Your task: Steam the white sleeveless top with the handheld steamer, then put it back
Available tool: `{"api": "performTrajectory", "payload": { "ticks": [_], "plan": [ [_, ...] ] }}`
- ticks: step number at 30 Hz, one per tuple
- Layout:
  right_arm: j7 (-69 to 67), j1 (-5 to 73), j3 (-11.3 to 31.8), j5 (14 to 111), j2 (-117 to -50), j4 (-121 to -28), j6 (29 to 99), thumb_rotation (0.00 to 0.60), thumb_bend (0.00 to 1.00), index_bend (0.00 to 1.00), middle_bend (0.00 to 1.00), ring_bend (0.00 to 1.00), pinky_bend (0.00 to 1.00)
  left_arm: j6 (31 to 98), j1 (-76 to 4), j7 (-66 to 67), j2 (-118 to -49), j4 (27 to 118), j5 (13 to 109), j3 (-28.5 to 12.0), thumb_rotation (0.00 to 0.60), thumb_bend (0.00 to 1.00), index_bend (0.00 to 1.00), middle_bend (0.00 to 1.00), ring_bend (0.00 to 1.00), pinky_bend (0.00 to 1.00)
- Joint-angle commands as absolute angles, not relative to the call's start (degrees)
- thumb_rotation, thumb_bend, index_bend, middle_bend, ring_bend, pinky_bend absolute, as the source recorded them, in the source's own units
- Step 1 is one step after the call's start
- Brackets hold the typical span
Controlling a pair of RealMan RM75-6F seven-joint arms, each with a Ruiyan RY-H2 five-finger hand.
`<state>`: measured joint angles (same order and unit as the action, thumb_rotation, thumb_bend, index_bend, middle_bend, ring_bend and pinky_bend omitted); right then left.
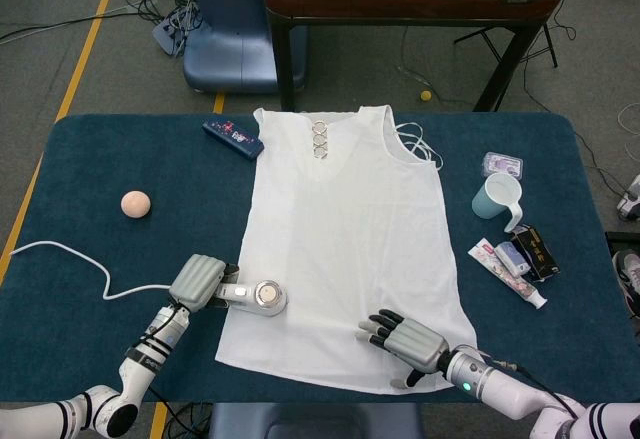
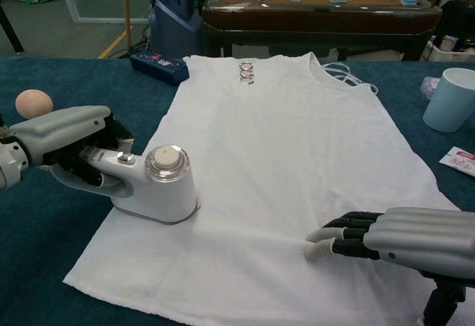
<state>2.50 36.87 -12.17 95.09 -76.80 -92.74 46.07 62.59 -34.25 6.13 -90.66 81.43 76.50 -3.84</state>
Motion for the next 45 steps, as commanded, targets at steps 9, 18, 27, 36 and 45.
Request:
{"api": "performTrajectory", "payload": {
  "ticks": [9,18,27,36,45],
  "plan": [
    [2.56,36.91,-12.06,95.19,-76.76,-92.91,46.01,0.506,0.27,0.0,0.06,0.0,0.0,61.83,-34.04,4.22,-90.04,77.93,75.81,-5.43,0.6,0.25,0.94,0.89,0.73,0.79],
    [3.26,37.02,-11.64,94.86,-76.67,-93.5,45.89,0.505,0.27,0.0,0.06,0.0,0.0,60.23,-33.55,0.26,-88.14,75.55,73.36,-7.41,0.6,0.25,0.94,0.89,0.73,0.79],
    [3.12,36.58,-11.2,95.51,-75.58,-94.83,47.99,0.504,0.27,0.0,0.06,0.0,0.0,60.53,-31.99,-7.04,-84.79,74.69,71.0,-10.43,0.6,0.25,0.94,0.89,0.73,0.79],
    [2.3,34.8,-9.88,97.82,-72.22,-96.85,55.28,0.505,0.24,0.0,0.06,0.0,0.0,61.69,-30.7,-11.21,-85.48,69.33,71.13,-11.03,0.6,0.25,0.93,0.88,0.72,0.79],
    [2.59,32.03,-7.72,98.93,-65.38,-100.47,63.87,0.507,0.2,0.0,0.06,0.0,0.0,61.2,-30.54,-12.82,-88.16,63.07,72.06,-10.38,0.6,0.25,0.89,0.85,0.69,0.78]
  ]
}}
